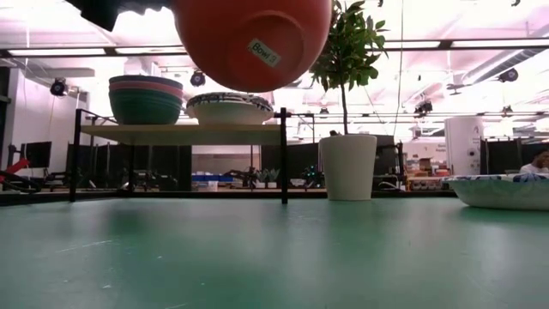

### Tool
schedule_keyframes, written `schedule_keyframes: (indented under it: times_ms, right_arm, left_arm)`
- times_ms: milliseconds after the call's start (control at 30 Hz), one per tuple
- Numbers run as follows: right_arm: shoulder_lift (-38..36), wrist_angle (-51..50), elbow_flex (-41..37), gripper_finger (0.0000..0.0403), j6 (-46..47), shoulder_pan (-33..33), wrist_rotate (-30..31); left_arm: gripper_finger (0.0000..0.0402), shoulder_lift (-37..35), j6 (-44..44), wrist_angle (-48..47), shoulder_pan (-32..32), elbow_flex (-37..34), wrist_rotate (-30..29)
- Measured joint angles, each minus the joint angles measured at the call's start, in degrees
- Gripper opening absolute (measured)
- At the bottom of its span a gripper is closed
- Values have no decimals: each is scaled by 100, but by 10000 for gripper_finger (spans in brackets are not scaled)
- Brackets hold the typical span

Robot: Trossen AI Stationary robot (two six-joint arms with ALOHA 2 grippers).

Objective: Place and stack bowls onto a shelf
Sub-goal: Stack the orange bowl on top of the blue bowl on the shelf

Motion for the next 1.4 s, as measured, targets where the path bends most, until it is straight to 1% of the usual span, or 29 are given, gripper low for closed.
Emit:
schedule_keyframes:
  times_ms: [67, 167, 233, 300, 367, 433, 500, 633, 733, 833, 1000, 1067, 1200, 1300, 1400]
  right_arm:
    - [-232, -32, 0, 183, 1, -8, 86]
    - [-650, -124, -19, 183, -80, -14, 110]
    - [-949, -118, -111, 183, -185, -2, 106]
    - [-1229, -70, -265, 183, -280, -2, 86]
    - [-1533, 61, -535, 183, -338, 15, 90]
    - [-1773, 295, -880, 183, -434, 44, 106]
    - [-1965, 629, -1301, 183, -467, 105, 104]
    - [-2259, 1364, -2128, 183, -427, 186, 83]
    - [-2425, 1829, -2616, 183, -391, 199, 86]
    - [-2527, 2153, -2951, 183, -316, 197, 86]
    - [-2619, 2486, -3250, 183, -316, 197, 86]
    - [-2621, 2485, -3263, 183, -313, 197, 86]
    - [-2625, 2488, -3261, 183, -300, 197, 86]
    - [-2625, 2486, -3261, 183, -321, 197, 86]
    - [-2625, 2492, -3261, 183, -477, 197, 86]
  left_arm:
    - [1, -122, -91, -133, 0, -2, -146]
    - [1, -497, -104, -490, -7, 6, -571]
    - [1, -801, -170, -1183, -7, 185, -923]
    - [1, -1082, -253, -2168, -7, 545, -1430]
    - [1, -1293, -381, -3123, -25, 1050, -2262]
    - [1, -1405, -458, -4317, -62, 1658, -3246]
    - [0, -1415, -533, -5493, -59, 2278, -4099]
    - [0, -1371, -731, -7256, -8, 3414, -5315]
    - [0, -1351, -1011, -8302, 171, 3956, -6011]
    - [0, -1388, -1106, -8850, 535, 4281, -6238]
    - [0, -1439, -845, -9171, 1457, 4352, -6203]
    - [0, -1441, -711, -9183, 1903, 4339, -5994]
    - [0, -1431, -349, -9029, 2651, 4337, -5342]
    - [0, -1413, -132, -8856, 2999, 4299, -5089]
    - [0, -1414, -72, -8852, 3190, 4297, -5028]
